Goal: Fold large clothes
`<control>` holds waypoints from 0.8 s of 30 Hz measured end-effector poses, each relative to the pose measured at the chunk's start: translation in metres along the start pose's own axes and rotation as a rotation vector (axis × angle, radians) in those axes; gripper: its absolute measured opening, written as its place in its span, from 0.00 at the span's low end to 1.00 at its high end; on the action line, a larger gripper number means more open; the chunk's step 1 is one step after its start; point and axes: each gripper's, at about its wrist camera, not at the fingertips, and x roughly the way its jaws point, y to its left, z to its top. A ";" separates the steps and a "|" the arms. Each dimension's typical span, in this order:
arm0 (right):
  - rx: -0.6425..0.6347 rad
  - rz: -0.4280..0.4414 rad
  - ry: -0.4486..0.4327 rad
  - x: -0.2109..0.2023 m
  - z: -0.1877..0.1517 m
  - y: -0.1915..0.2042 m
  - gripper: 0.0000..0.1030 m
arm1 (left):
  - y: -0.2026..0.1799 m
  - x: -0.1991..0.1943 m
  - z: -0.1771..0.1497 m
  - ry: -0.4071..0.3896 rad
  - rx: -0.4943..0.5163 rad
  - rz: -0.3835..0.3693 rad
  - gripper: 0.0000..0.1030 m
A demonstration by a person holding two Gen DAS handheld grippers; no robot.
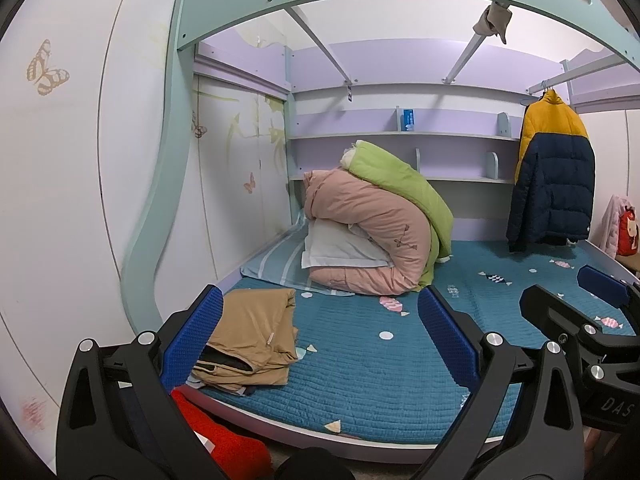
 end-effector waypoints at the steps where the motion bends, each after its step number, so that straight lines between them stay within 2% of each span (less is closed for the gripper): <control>1: 0.000 0.000 0.001 0.000 0.000 0.000 0.93 | -0.001 0.001 0.000 0.001 -0.001 -0.001 0.95; 24: 0.005 0.000 0.007 0.001 0.000 0.000 0.93 | -0.006 -0.001 -0.002 0.002 -0.002 0.013 0.95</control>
